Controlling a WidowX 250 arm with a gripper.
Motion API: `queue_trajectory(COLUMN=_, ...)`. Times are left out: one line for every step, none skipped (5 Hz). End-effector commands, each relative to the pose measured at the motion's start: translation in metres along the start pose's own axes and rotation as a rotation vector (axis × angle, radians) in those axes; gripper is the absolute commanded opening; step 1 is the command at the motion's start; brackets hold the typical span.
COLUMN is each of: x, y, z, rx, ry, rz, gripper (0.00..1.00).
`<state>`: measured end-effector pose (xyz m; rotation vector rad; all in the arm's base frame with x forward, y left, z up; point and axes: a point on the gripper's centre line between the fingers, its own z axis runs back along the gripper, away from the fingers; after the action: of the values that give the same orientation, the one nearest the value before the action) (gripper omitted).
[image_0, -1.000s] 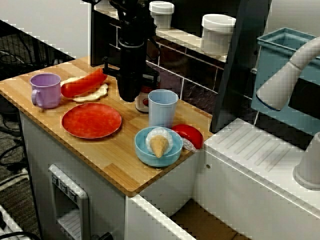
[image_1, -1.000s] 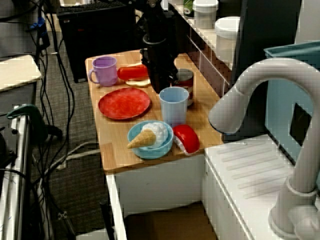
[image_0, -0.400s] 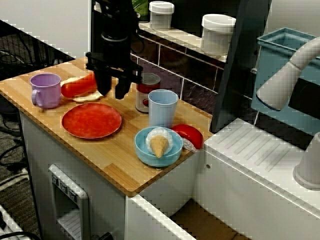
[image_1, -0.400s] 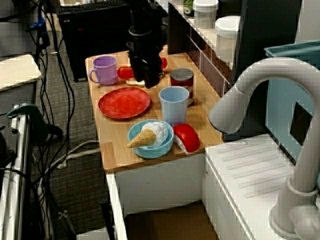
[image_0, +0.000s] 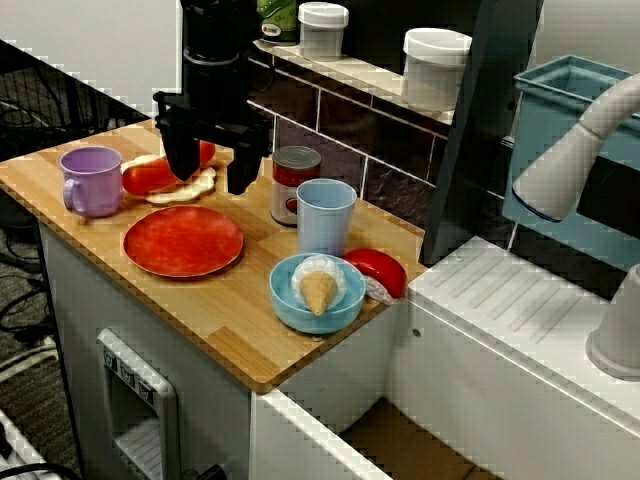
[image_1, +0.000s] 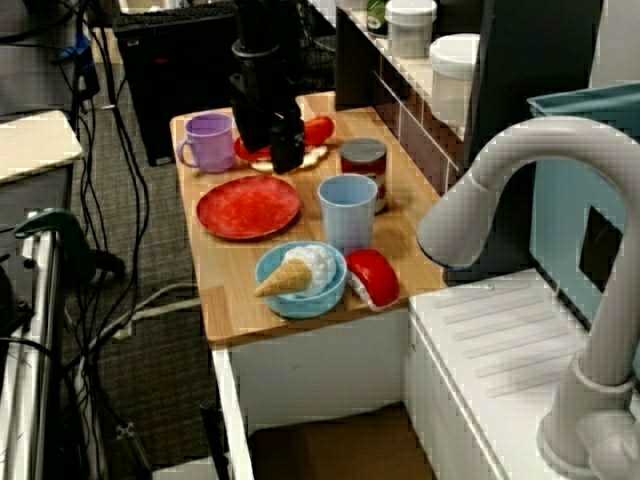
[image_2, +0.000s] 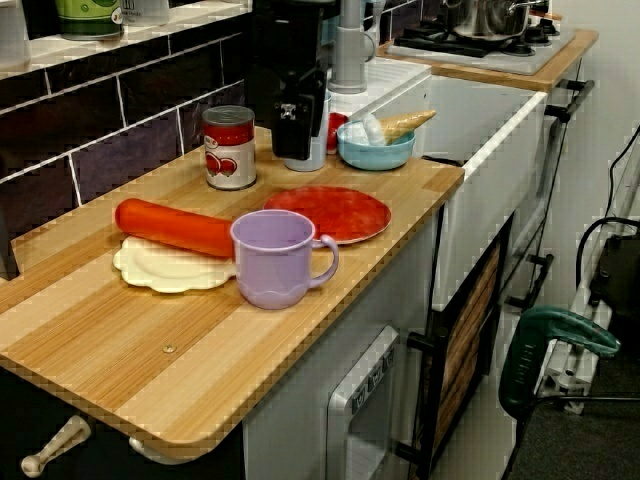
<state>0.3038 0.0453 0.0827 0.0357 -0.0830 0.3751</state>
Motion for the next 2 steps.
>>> queue_trajectory(x=-0.0020, y=-0.0058, z=0.0324, rx=-0.034, ry=-0.054, rz=0.042, gripper=1.00)
queue_trajectory(x=-0.0035, y=-0.0122, z=0.0407, rx=-0.047, ry=-0.043, rz=0.086, gripper=1.00)
